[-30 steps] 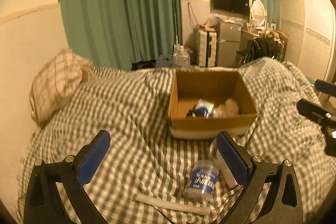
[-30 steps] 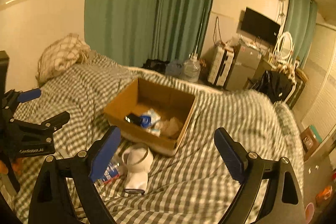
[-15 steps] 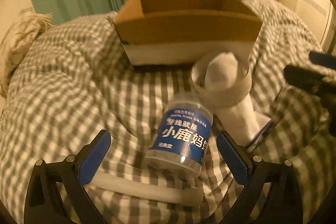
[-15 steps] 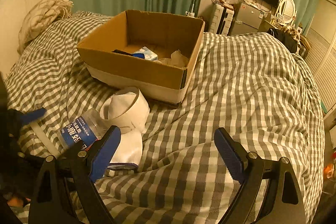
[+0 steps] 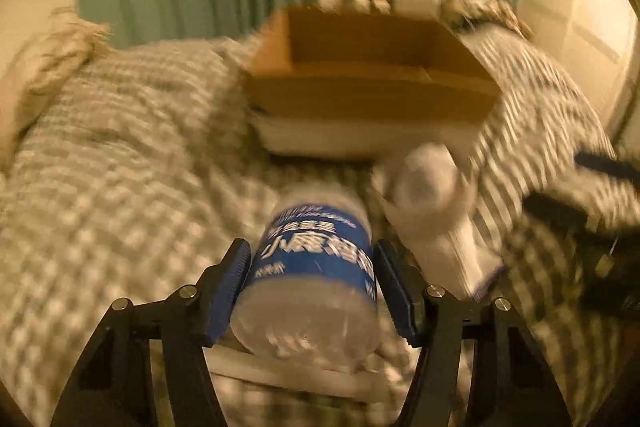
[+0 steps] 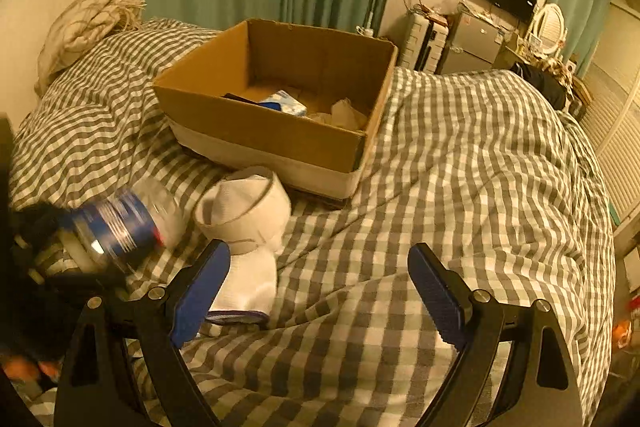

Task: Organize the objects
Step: 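Grasp the clear dental-floss jar with the left tool while the right tool grasps the white cardboard ring, then carry the floss jar and cardboard ring into the box and open both tools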

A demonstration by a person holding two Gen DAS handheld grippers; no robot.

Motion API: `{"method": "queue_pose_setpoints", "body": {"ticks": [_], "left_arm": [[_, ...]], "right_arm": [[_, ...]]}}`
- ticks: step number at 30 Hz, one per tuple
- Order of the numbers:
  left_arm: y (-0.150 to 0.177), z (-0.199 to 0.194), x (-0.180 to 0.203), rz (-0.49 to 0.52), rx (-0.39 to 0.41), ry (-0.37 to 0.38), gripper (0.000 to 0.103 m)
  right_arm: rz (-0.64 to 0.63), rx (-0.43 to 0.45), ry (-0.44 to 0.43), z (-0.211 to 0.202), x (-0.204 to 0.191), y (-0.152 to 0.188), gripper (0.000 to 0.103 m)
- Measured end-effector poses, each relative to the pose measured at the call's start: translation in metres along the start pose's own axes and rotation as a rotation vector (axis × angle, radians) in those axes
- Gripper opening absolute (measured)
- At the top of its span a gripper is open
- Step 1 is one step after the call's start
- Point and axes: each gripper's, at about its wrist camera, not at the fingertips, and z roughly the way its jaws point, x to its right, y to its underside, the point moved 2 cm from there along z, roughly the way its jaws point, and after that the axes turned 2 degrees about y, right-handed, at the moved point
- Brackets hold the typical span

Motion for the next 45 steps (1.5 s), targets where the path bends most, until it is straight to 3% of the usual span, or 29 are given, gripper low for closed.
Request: {"method": "queue_pose_setpoints", "body": {"ticks": [5, 11, 19, 21, 22, 26, 33, 37, 45], "left_arm": [[-0.014, -0.004, -0.036, -0.048, 0.032, -0.093, 0.062], [-0.007, 0.004, -0.038, -0.040, 0.009, -0.078, 0.062], [0.004, 0.017, -0.036, -0.040, -0.050, -0.057, 0.062], [0.008, 0.019, -0.032, -0.024, -0.068, -0.057, 0.062], [0.010, 0.020, -0.030, -0.018, -0.082, -0.052, 0.062], [0.017, 0.021, -0.027, -0.014, -0.110, -0.046, 0.062], [0.009, -0.005, -0.025, -0.040, -0.057, -0.019, 0.062], [-0.006, -0.027, -0.024, -0.088, -0.022, 0.038, 0.062], [-0.060, -0.073, -0.009, -0.060, 0.111, 0.035, 0.062]], "right_arm": [[-0.099, -0.006, -0.002, 0.006, -0.028, -0.003, 0.091], [-0.237, -0.055, 0.018, 0.042, -0.069, -0.014, 0.090], [-0.236, -0.174, 0.013, 0.091, -0.078, -0.020, 0.090], [-0.219, -0.185, -0.001, 0.094, -0.074, -0.019, 0.080], [-0.212, -0.185, -0.008, 0.094, -0.072, -0.019, 0.079], [-0.191, -0.145, -0.039, 0.080, -0.065, -0.018, 0.079], [-0.150, -0.035, -0.077, 0.034, -0.054, -0.018, 0.079], [-0.101, 0.049, -0.100, -0.001, -0.037, -0.026, 0.079], [-0.002, 0.150, -0.135, -0.059, -0.006, -0.045, 0.079]]}}
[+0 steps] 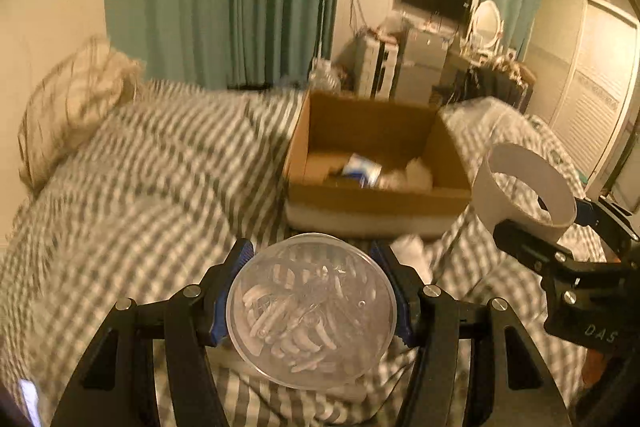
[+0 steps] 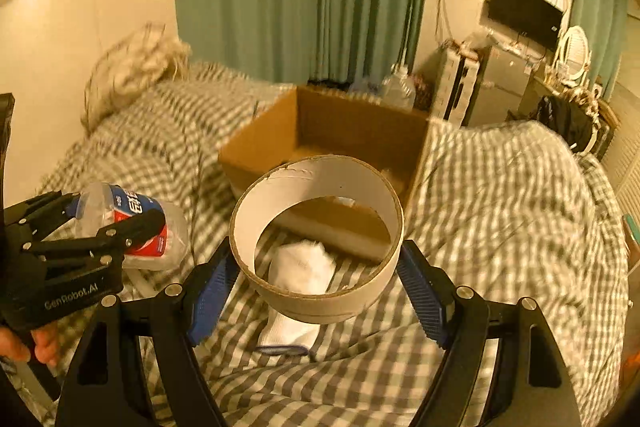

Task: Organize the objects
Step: 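Carry the floss jar and cardboard ring into the box and open both tools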

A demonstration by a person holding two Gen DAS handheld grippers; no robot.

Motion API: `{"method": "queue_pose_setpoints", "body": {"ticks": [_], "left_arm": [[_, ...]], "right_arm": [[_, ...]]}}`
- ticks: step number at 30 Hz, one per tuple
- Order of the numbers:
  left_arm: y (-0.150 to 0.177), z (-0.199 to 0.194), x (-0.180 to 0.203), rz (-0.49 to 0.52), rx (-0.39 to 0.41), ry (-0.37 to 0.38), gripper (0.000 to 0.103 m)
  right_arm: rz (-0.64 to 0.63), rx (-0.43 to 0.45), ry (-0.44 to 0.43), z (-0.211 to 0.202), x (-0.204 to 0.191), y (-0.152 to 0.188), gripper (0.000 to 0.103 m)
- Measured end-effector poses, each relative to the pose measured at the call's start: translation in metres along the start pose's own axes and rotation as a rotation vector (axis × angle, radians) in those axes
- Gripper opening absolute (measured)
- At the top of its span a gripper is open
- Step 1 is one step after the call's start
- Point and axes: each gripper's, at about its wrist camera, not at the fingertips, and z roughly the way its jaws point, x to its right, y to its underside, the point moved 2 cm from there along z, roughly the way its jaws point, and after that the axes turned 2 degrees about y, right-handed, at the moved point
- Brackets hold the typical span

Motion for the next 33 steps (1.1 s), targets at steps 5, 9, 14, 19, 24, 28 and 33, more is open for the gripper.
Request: {"method": "queue_pose_setpoints", "body": {"ticks": [5, 9, 14, 19, 24, 28, 33], "left_arm": [[-0.046, -0.014, 0.019, 0.079, 0.074, 0.001, 0.062], [-0.084, -0.014, 0.031, 0.124, 0.112, 0.011, 0.062], [-0.118, 0.005, 0.044, 0.170, 0.142, 0.002, 0.062], [-0.139, 0.043, 0.048, 0.193, 0.136, -0.008, 0.062], [-0.141, 0.091, 0.039, 0.174, 0.088, -0.013, 0.062], [-0.133, 0.129, 0.029, 0.167, 0.038, -0.022, 0.062], [-0.119, 0.167, 0.018, 0.149, -0.018, -0.019, 0.062]], "right_arm": [[-0.015, 0.064, 0.029, -0.024, 0.010, -0.035, 0.079], [-0.024, 0.113, 0.060, -0.033, 0.021, -0.068, 0.079], [-0.015, 0.140, 0.078, -0.027, 0.035, -0.107, 0.079], [-0.013, 0.139, 0.078, 0.000, 0.045, -0.129, 0.079], [0.006, 0.094, 0.064, 0.050, 0.055, -0.140, 0.079], [0.001, 0.042, 0.057, 0.094, 0.059, -0.135, 0.078], [0.009, -0.035, 0.043, 0.143, 0.065, -0.116, 0.079]]}}
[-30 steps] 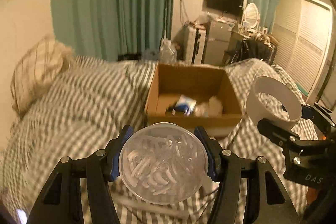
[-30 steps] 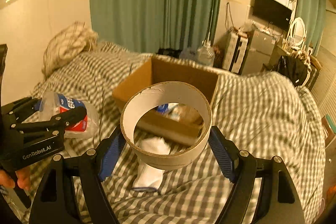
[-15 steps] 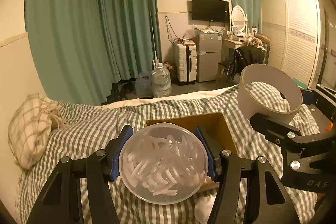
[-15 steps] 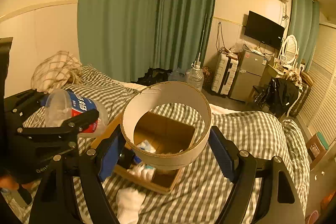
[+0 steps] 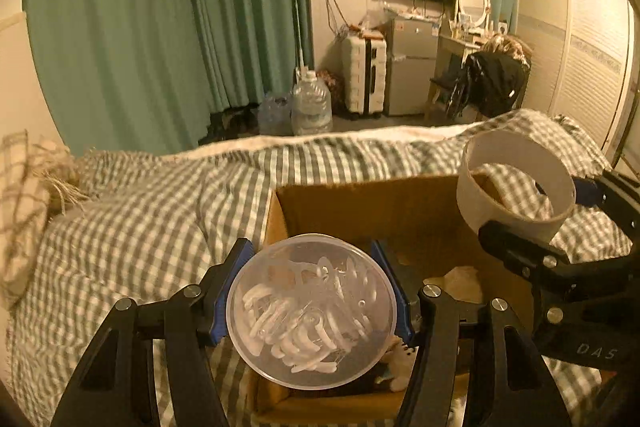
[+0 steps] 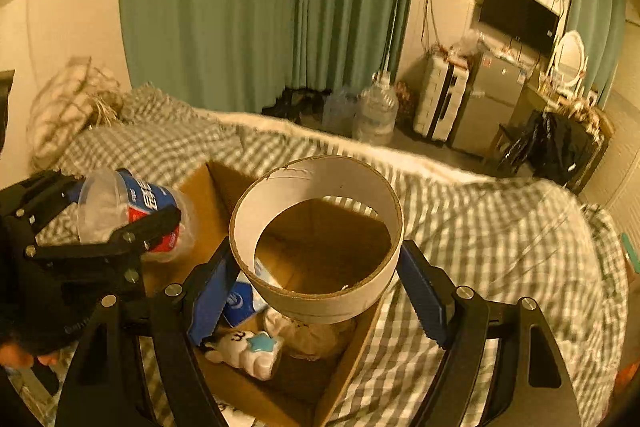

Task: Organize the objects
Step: 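Carry the floss jar and cardboard ring into the box and open both tools, then withdraw both open tools from the box toward the remaining items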

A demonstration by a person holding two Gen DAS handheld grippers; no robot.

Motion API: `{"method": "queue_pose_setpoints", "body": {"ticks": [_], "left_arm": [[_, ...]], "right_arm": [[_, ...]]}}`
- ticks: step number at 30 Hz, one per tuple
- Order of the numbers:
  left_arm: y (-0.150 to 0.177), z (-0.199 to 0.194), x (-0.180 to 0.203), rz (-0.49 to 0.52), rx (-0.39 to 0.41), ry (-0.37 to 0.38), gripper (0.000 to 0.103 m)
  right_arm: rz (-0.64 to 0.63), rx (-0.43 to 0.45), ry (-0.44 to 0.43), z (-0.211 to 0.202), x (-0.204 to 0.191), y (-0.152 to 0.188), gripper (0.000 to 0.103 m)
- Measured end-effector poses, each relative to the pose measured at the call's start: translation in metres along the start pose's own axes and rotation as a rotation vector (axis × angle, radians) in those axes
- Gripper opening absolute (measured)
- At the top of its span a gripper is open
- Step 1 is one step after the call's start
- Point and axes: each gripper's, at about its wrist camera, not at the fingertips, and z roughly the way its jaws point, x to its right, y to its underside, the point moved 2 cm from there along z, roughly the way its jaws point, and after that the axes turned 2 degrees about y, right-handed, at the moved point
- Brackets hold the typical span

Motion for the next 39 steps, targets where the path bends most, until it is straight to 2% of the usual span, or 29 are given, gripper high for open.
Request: {"method": "queue_pose_setpoints", "body": {"ticks": [6, 11, 12, 13, 14, 15, 16, 20, 24, 28, 32, 36, 39], "left_arm": [[0.006, 0.022, 0.001, -0.013, -0.027, 0.011, 0.062], [0.003, 0.018, 0.006, -0.009, -0.019, 0.036, 0.063], [0.002, 0.015, 0.006, -0.010, -0.018, 0.041, 0.064], [0.001, 0.011, 0.006, -0.013, -0.013, 0.035, 0.070], [-0.001, 0.006, 0.006, -0.013, -0.006, 0.024, 0.075], [-0.002, -0.002, 0.004, -0.015, 0.008, 0.006, 0.084], [-0.003, -0.010, 0.002, -0.019, 0.025, -0.009, 0.087], [-0.011, -0.050, -0.006, -0.035, 0.063, -0.018, 0.093], [-0.016, -0.109, -0.009, -0.039, 0.126, -0.038, 0.102], [-0.015, -0.162, -0.012, -0.049, 0.167, -0.050, 0.103], [0.000, -0.205, -0.008, -0.047, 0.187, -0.060, 0.103], [0.029, -0.228, -0.005, -0.042, 0.174, -0.082, 0.103], [0.054, -0.235, -0.005, -0.056, 0.157, -0.099, 0.103]], "right_arm": [[-0.016, -0.043, 0.002, 0.023, -0.001, 0.015, 0.079], [0.002, -0.012, -0.010, 0.013, 0.002, 0.013, 0.080], [0.010, -0.008, -0.025, 0.010, 0.003, 0.012, 0.083], [0.014, -0.007, -0.027, 0.007, 0.004, 0.011, 0.092], [0.016, 0.000, -0.020, 0.002, 0.005, 0.011, 0.095], [0.016, 0.018, -0.005, -0.005, 0.006, 0.010, 0.095], [0.016, 0.035, 0.011, -0.012, 0.007, 0.010, 0.095], [0.043, 0.063, 0.015, -0.046, 0.011, 0.007, 0.096], [0.049, 0.110, 0.025, -0.098, 0.011, 0.005, 0.096], [0.044, 0.161, 0.041, -0.159, 0.005, 0.008, 0.096], [0.034, 0.193, 0.043, -0.210, -0.007, 0.016, 0.097], [-0.009, 0.211, 0.068, -0.241, -0.021, 0.034, 0.097], [-0.025, 0.208, 0.073, -0.246, -0.033, 0.055, 0.097]]}}
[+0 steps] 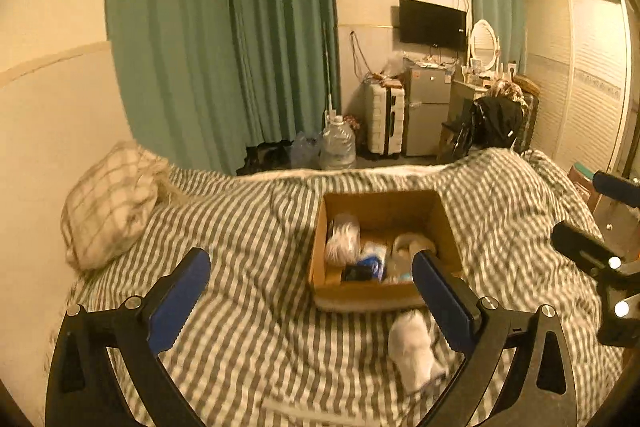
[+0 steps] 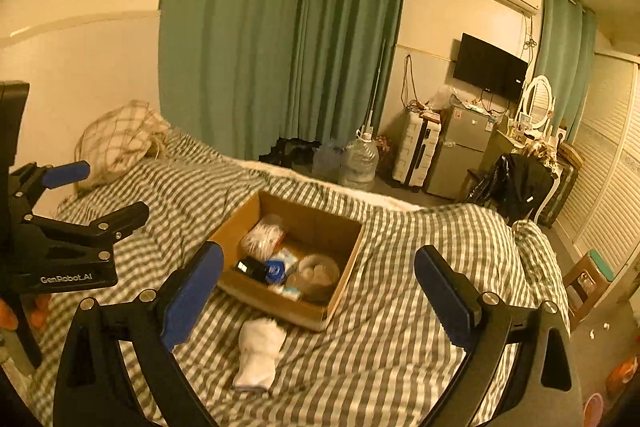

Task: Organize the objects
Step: 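Withdraw both open tools from the box toward the remaining items, then grasp the white plastic stick with the left tool while the right tool grasps the white sock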

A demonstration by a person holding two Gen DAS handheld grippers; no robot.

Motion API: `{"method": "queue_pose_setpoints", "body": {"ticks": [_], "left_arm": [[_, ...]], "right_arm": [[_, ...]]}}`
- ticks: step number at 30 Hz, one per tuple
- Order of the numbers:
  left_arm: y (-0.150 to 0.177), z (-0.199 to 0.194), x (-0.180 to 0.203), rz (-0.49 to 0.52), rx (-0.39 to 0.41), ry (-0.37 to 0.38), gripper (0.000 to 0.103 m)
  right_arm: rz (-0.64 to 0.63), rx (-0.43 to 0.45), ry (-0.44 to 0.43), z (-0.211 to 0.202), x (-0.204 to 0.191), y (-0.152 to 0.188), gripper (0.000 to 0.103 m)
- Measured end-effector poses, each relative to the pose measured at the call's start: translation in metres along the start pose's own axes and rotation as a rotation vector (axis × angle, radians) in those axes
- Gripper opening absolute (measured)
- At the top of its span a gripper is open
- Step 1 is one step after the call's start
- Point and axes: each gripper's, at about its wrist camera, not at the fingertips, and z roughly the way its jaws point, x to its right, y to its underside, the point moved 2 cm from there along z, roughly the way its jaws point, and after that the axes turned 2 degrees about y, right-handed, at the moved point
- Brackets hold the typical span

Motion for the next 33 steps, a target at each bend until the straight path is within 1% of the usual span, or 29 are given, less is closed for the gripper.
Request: {"method": "queue_pose_setpoints", "body": {"ticks": [2, 4, 6, 8, 11, 13, 15, 18, 20, 21, 23, 24, 25, 26, 27, 28, 29, 30, 32, 33], "left_arm": [[0.018, 0.000, 0.000, -0.005, -0.017, -0.013, 0.103], [0.041, 0.007, -0.003, -0.013, -0.039, -0.045, 0.103], [0.068, 0.018, -0.008, -0.032, -0.077, -0.077, 0.103], [0.092, 0.033, -0.013, -0.063, -0.114, -0.112, 0.103], [0.132, 0.062, -0.018, -0.086, -0.209, -0.141, 0.103], [0.153, 0.080, -0.016, -0.071, -0.281, -0.173, 0.103], [0.175, 0.093, -0.014, -0.057, -0.356, -0.192, 0.103], [0.194, 0.109, -0.014, -0.078, -0.446, -0.149, 0.103], [0.203, 0.123, -0.012, -0.083, -0.495, -0.137, 0.103], [0.204, 0.127, -0.009, -0.076, -0.503, -0.133, 0.103], [0.204, 0.132, 0.000, -0.071, -0.499, -0.084, 0.103], [0.203, 0.133, 0.006, -0.073, -0.490, -0.049, 0.099], [0.202, 0.135, 0.013, -0.075, -0.485, -0.005, 0.091], [0.202, 0.137, 0.021, -0.069, -0.487, 0.030, 0.087], [0.203, 0.140, 0.031, -0.041, -0.501, 0.065, 0.079], [0.208, 0.144, 0.039, -0.006, -0.527, 0.083, 0.069], [0.213, 0.147, 0.044, 0.021, -0.554, 0.076, 0.069], [0.216, 0.146, 0.043, 0.016, -0.558, 0.067, 0.069], [0.215, 0.140, 0.039, -0.021, -0.542, 0.088, 0.061], [0.214, 0.137, 0.036, -0.038, -0.534, 0.096, 0.040]], "right_arm": [[0.000, -0.015, -0.013, 0.002, -0.009, 0.019, 0.097], [0.005, -0.032, -0.026, 0.011, -0.017, 0.039, 0.097], [0.009, -0.051, -0.040, 0.026, -0.027, 0.061, 0.097], [0.009, -0.101, -0.038, 0.049, -0.036, 0.084, 0.097], [0.014, -0.198, -0.040, 0.086, -0.043, 0.117, 0.097], [-0.003, -0.263, -0.038, 0.103, -0.046, 0.134, 0.097], [-0.007, -0.285, -0.039, 0.109, -0.047, 0.140, 0.097], [-0.002, -0.268, -0.043, 0.106, -0.046, 0.138, 0.097], [-0.005, -0.273, -0.043, 0.107, -0.047, 0.139, 0.097], [-0.007, -0.280, -0.041, 0.108, -0.047, 0.141, 0.097], [-0.010, -0.284, -0.036, 0.109, -0.048, 0.138, 0.097], [-0.011, -0.284, -0.034, 0.108, -0.049, 0.138, 0.097], [-0.013, -0.282, -0.031, 0.108, -0.049, 0.138, 0.097], [-0.015, -0.282, -0.028, 0.108, -0.050, 0.137, 0.097], [-0.016, -0.282, -0.025, 0.108, -0.050, 0.137, 0.097], [-0.015, -0.282, -0.021, 0.108, -0.050, 0.137, 0.097], [-0.013, -0.282, -0.020, 0.108, -0.049, 0.136, 0.097], [-0.010, -0.281, -0.021, 0.108, -0.049, 0.136, 0.097], [-0.006, -0.278, -0.023, 0.107, -0.048, 0.136, 0.097], [-0.004, -0.275, -0.025, 0.107, -0.048, 0.136, 0.097]]}}
